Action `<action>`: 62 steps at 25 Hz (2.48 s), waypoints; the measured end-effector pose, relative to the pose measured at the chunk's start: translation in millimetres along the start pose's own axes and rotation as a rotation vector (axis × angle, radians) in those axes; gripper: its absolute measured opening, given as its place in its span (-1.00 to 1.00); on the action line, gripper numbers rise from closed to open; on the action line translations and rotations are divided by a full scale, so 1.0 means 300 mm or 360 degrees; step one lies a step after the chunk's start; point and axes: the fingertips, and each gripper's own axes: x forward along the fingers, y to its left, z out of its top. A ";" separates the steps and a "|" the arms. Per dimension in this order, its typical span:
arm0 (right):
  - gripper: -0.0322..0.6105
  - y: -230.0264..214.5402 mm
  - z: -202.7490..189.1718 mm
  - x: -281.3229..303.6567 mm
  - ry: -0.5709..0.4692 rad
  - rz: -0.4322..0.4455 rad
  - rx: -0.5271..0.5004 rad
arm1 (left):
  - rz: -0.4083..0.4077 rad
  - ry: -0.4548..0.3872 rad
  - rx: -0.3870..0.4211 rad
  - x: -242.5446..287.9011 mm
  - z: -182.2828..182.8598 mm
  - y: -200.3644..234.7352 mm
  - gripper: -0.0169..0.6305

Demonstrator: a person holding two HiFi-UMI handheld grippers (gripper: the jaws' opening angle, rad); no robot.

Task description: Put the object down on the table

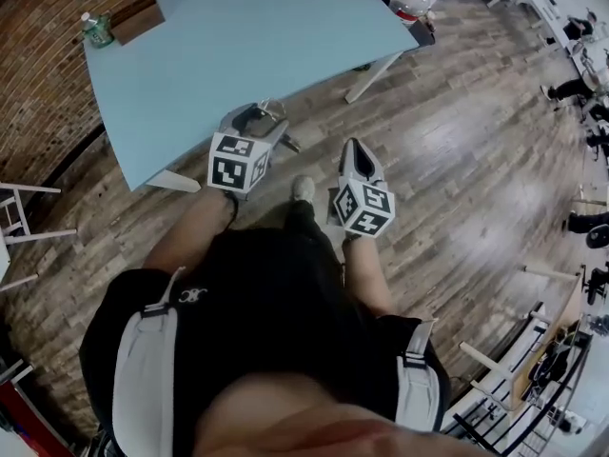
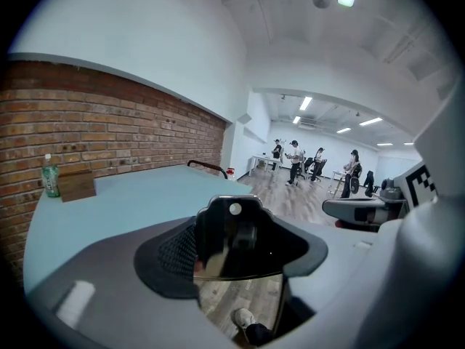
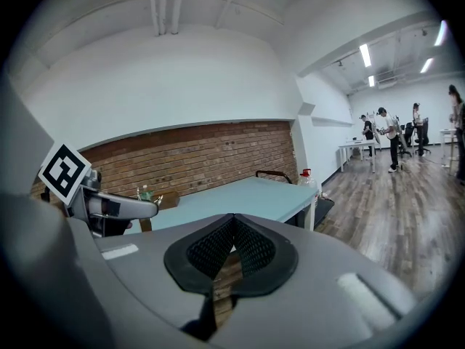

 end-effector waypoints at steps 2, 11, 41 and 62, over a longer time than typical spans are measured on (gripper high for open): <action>-0.86 -0.012 0.037 0.069 -0.0011 0.0053 0.0000 | 0.0036 -0.0008 -0.0015 0.052 0.027 0.022 -0.06; -0.86 -0.114 0.180 0.317 -0.0014 0.0192 -0.0022 | 0.0146 0.0021 -0.0034 0.270 0.139 0.077 -0.06; -0.86 -0.160 0.284 0.808 0.0220 0.0691 -0.0199 | 0.0681 0.0328 -0.0236 0.540 0.055 0.378 -0.06; -0.85 -0.063 0.241 0.756 0.0258 0.0587 -0.0342 | 0.0554 0.0735 -0.0176 0.737 -0.277 0.533 -0.06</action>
